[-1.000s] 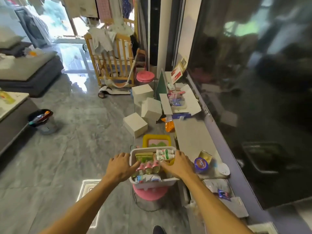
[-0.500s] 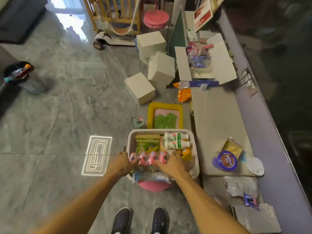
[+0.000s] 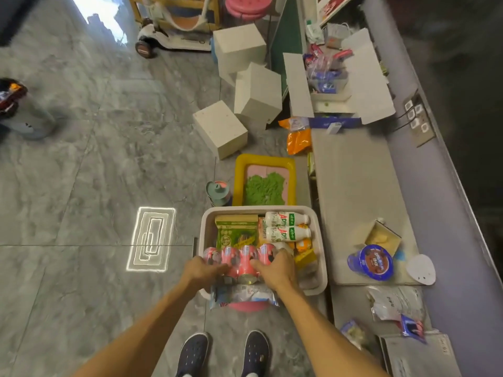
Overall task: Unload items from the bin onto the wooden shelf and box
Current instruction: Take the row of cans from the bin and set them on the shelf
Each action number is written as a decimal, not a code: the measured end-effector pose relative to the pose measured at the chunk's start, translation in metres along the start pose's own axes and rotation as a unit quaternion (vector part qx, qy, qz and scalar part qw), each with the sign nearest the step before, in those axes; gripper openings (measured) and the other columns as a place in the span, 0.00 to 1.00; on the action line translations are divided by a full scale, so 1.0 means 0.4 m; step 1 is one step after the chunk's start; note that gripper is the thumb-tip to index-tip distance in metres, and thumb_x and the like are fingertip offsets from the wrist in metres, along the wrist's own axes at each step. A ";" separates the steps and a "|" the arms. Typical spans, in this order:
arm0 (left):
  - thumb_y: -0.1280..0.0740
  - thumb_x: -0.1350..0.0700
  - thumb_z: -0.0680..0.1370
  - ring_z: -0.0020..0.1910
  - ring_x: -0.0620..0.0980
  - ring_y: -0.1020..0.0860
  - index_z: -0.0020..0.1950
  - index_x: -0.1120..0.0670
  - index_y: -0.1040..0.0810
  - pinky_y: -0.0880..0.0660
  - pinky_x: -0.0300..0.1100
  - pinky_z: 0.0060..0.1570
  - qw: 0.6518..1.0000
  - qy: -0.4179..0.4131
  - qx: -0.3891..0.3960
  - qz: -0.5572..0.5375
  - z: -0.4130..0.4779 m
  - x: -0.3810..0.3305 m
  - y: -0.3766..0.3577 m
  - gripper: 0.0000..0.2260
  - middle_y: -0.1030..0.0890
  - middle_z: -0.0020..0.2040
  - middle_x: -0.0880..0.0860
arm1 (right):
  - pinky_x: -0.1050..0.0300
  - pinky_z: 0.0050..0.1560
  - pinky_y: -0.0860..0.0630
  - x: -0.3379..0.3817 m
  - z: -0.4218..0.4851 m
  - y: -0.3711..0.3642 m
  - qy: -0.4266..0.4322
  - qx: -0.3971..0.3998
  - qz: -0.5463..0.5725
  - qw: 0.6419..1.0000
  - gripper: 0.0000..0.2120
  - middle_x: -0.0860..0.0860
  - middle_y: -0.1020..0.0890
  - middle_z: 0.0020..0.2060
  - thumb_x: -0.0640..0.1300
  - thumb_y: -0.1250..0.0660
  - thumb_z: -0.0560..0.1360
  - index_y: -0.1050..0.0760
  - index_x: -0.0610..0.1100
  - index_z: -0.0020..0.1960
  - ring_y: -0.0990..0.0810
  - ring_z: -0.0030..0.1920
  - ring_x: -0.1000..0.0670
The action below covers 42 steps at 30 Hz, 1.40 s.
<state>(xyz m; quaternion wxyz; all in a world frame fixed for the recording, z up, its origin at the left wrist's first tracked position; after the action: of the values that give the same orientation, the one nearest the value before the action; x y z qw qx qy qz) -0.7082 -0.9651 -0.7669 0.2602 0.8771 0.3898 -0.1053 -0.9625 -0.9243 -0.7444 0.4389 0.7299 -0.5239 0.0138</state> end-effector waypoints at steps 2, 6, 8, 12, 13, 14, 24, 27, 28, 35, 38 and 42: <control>0.17 0.46 0.70 0.41 0.51 0.13 0.47 0.54 0.13 0.17 0.41 0.39 0.999 -0.014 -0.004 -0.037 -0.021 -0.004 0.014 0.15 0.12 0.40 0.51 | 0.52 0.48 0.19 0.025 -0.026 0.027 0.013 0.003 0.004 1.000 0.28 0.52 0.21 0.51 0.59 0.17 0.68 0.22 0.45 0.59 0.18 0.50 0.48; 0.20 0.50 0.74 0.44 0.53 0.11 0.55 0.56 0.15 0.17 0.39 0.37 0.991 -0.080 0.015 -0.104 -0.116 -0.078 0.058 0.14 0.11 0.43 0.52 | 0.48 0.59 0.19 0.088 -0.073 0.114 0.048 -0.021 0.062 0.997 0.36 0.53 0.18 0.60 0.59 0.17 0.67 0.26 0.49 0.68 0.18 0.58 0.49; 0.23 0.55 0.78 0.39 0.47 0.12 0.56 0.56 0.18 0.20 0.35 0.31 0.985 -0.112 -0.003 -0.131 -0.178 -0.125 0.106 0.10 0.11 0.41 0.51 | 0.48 0.61 0.20 0.126 -0.109 0.167 0.074 -0.020 0.098 0.992 0.34 0.57 0.18 0.58 0.54 0.16 0.68 0.27 0.50 0.69 0.18 0.57 0.52; 0.21 0.53 0.76 0.39 0.44 0.14 0.64 0.55 0.23 0.18 0.39 0.33 0.970 -0.194 -0.085 -0.115 -0.301 -0.241 0.233 0.20 0.16 0.53 0.54 | 0.51 0.60 0.19 0.191 -0.197 0.295 0.117 -0.044 0.150 0.981 0.34 0.59 0.15 0.58 0.51 0.16 0.68 0.27 0.53 0.69 0.16 0.56 0.57; 0.20 0.55 0.75 0.38 0.44 0.14 0.65 0.56 0.24 0.19 0.37 0.32 0.966 -0.216 -0.093 -0.110 -0.336 -0.278 0.261 0.22 0.17 0.54 0.54 | 0.51 0.61 0.19 0.208 -0.223 0.325 0.125 -0.050 0.152 0.979 0.34 0.58 0.15 0.58 0.50 0.16 0.68 0.27 0.53 0.70 0.16 0.56 0.57; 0.20 0.56 0.75 0.38 0.44 0.14 0.67 0.57 0.25 0.20 0.36 0.32 0.961 -0.238 -0.097 -0.100 -0.365 -0.315 0.285 0.24 0.18 0.54 0.54 | 0.50 0.62 0.19 0.225 -0.253 0.357 0.136 -0.057 0.160 0.976 0.35 0.58 0.16 0.59 0.50 0.15 0.68 0.27 0.53 0.70 0.16 0.58 0.56; 0.17 0.54 0.70 0.47 0.46 0.13 0.67 0.51 0.26 0.15 0.41 0.40 0.896 -0.434 -0.081 -0.036 -0.706 -0.613 0.432 0.29 0.17 0.60 0.53 | 0.63 0.55 0.19 0.347 -0.530 0.655 0.201 -0.192 0.220 0.935 0.30 0.57 0.15 0.58 0.52 0.17 0.70 0.25 0.52 0.67 0.16 0.56 0.59; 0.15 0.49 0.67 0.48 0.47 0.12 0.64 0.47 0.25 0.14 0.46 0.44 0.872 -0.485 -0.069 -0.027 -0.785 -0.655 0.447 0.30 0.15 0.58 0.50 | 0.68 0.52 0.20 0.340 -0.639 0.714 0.200 -0.243 0.242 0.918 0.27 0.62 0.15 0.53 0.50 0.17 0.71 0.24 0.55 0.66 0.18 0.52 0.68; 0.14 0.47 0.65 0.48 0.47 0.12 0.63 0.46 0.24 0.14 0.50 0.44 0.862 -0.503 -0.064 -0.023 -0.808 -0.669 0.446 0.31 0.14 0.57 0.49 | 0.69 0.51 0.21 0.328 -0.679 0.729 0.194 -0.262 0.252 0.911 0.27 0.62 0.14 0.53 0.50 0.17 0.70 0.23 0.55 0.66 0.18 0.52 0.68; 0.14 0.44 0.65 0.52 0.46 0.14 0.66 0.46 0.26 0.15 0.45 0.47 0.797 -0.602 0.029 0.043 -1.024 -0.729 0.283 0.34 0.16 0.59 0.44 | 0.53 0.56 0.17 0.148 -0.987 0.796 0.130 -0.397 0.292 0.860 0.25 0.63 0.13 0.51 0.54 0.16 0.67 0.21 0.56 0.61 0.15 0.53 0.61; 0.14 0.52 0.67 0.51 0.47 0.14 0.64 0.47 0.26 0.16 0.40 0.43 0.767 -0.632 0.080 0.069 -1.142 -0.715 0.144 0.31 0.17 0.59 0.46 | 0.51 0.55 0.15 0.020 -1.142 0.807 0.096 -0.449 0.303 0.835 0.25 0.63 0.13 0.50 0.51 0.15 0.68 0.21 0.56 0.61 0.14 0.52 0.61; 0.16 0.51 0.69 0.53 0.41 0.16 0.63 0.45 0.26 0.16 0.40 0.47 0.724 -0.662 0.164 0.104 -1.322 -0.643 -0.084 0.28 0.19 0.57 0.38 | 0.59 0.54 0.17 -0.187 -1.388 0.798 0.039 -0.533 0.307 0.788 0.28 0.64 0.14 0.53 0.52 0.16 0.69 0.22 0.56 0.67 0.16 0.54 0.64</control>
<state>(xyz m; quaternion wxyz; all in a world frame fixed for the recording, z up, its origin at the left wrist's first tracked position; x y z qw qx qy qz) -0.9161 -0.8234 -0.2344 0.3134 0.6484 0.0013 -0.6938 -1.0000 -0.5252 -0.2395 0.7508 0.1794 -0.6269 -0.1049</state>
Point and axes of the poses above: each hand's wrist, its own z-axis towards the middle knuckle, its own y-axis out of the back of the hand, x = y × z, the point moved 9 cm from there along z, towards the middle knuckle
